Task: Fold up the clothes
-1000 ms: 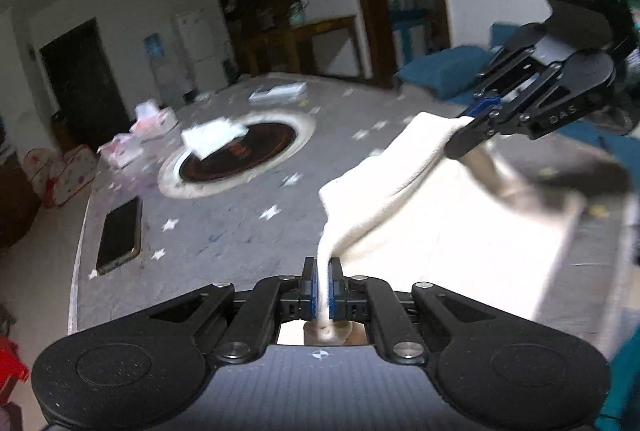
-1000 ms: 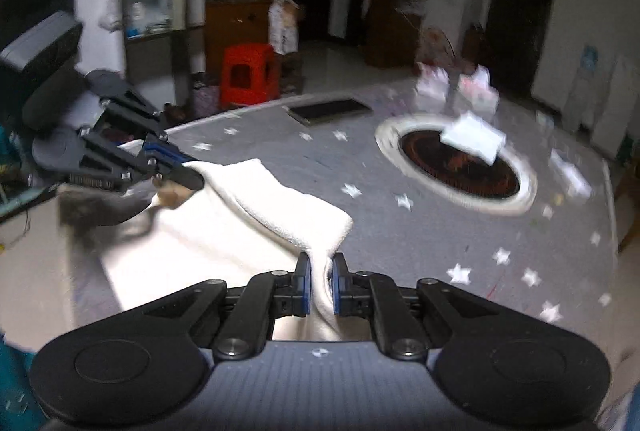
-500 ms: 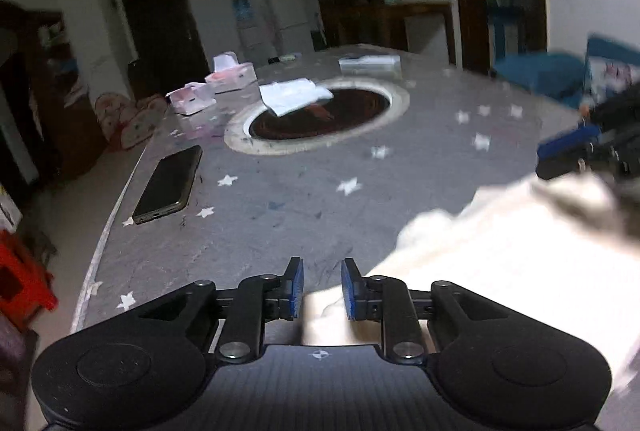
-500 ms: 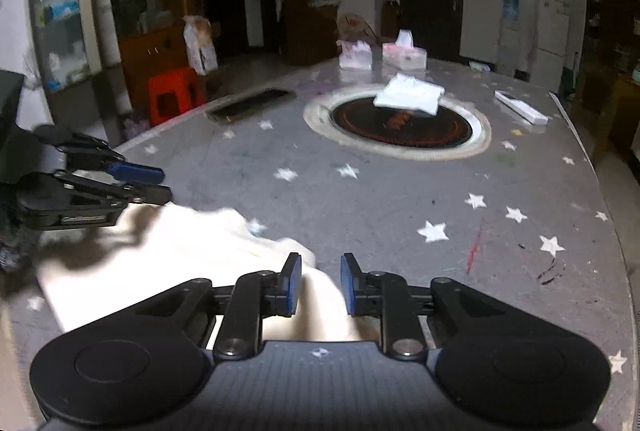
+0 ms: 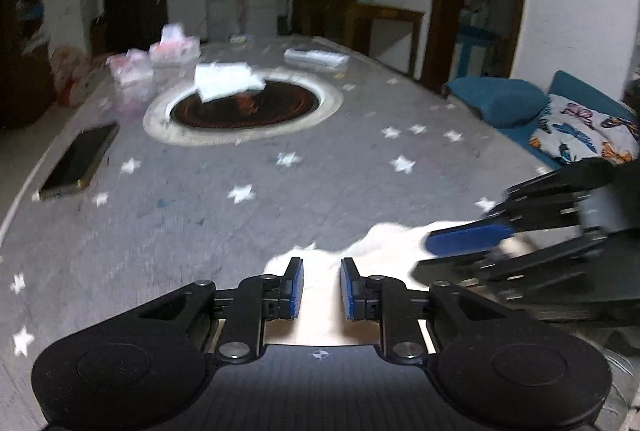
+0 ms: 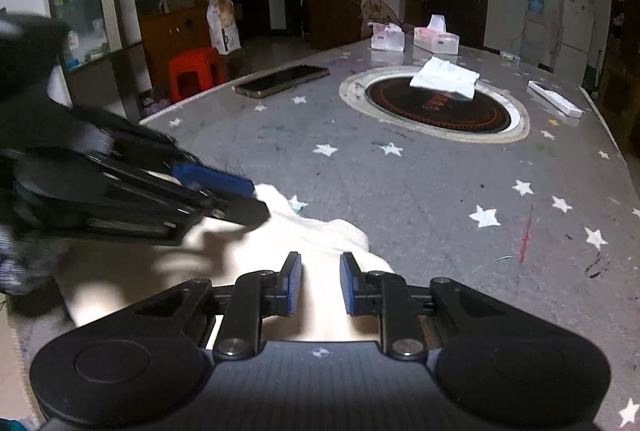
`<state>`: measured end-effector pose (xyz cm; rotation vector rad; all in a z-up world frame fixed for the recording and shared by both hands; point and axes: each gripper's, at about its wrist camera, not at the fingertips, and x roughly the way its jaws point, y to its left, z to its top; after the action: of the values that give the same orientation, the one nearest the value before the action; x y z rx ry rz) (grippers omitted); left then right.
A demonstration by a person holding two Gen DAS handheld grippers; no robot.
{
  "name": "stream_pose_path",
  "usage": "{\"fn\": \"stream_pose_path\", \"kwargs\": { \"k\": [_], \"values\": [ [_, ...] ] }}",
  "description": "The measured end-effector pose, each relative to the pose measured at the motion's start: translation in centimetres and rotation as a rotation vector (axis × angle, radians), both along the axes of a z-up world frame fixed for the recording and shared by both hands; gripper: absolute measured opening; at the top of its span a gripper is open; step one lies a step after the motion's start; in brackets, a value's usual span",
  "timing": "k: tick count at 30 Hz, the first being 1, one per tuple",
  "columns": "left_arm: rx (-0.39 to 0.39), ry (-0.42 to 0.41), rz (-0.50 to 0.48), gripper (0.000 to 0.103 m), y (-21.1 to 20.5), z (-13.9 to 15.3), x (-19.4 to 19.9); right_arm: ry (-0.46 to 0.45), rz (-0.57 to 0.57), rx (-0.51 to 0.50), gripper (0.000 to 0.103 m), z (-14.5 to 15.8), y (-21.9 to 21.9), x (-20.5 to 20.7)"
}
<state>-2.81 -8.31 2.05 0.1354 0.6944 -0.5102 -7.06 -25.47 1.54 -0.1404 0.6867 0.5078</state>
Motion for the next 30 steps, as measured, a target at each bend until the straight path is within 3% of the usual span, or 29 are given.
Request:
{"fn": "stream_pose_path", "kwargs": {
  "k": [3,8,14,18,25,28,30],
  "values": [
    [0.003,-0.007,0.005,0.024,0.0,-0.3,0.0,-0.022,0.009,0.012,0.019,0.9,-0.7,-1.8],
    [0.025,-0.023,0.006,0.024,-0.4,-0.4,-0.2,0.004,-0.004,-0.013,0.020,-0.3,-2.1,-3.8],
    [0.022,-0.011,0.017,0.024,-0.3,-0.3,-0.1,-0.035,-0.083,0.077,0.020,1.3,-5.0,-5.6],
    [0.027,-0.010,0.027,0.024,-0.7,-0.3,-0.1,-0.023,-0.182,0.086,0.020,1.1,-7.2,-5.1],
    [0.038,-0.012,0.037,0.024,-0.9,-0.2,-0.2,0.035,-0.220,0.107,0.020,-1.0,-7.7,-3.4],
    [0.045,-0.015,0.036,0.024,-1.0,-0.3,-0.3,0.021,-0.240,0.118,0.005,-1.0,-7.7,-3.4],
    [0.050,-0.017,0.035,0.024,-1.0,-0.3,-0.4,-0.044,-0.247,0.077,0.003,-0.2,-7.2,-4.1]
  ]
}}
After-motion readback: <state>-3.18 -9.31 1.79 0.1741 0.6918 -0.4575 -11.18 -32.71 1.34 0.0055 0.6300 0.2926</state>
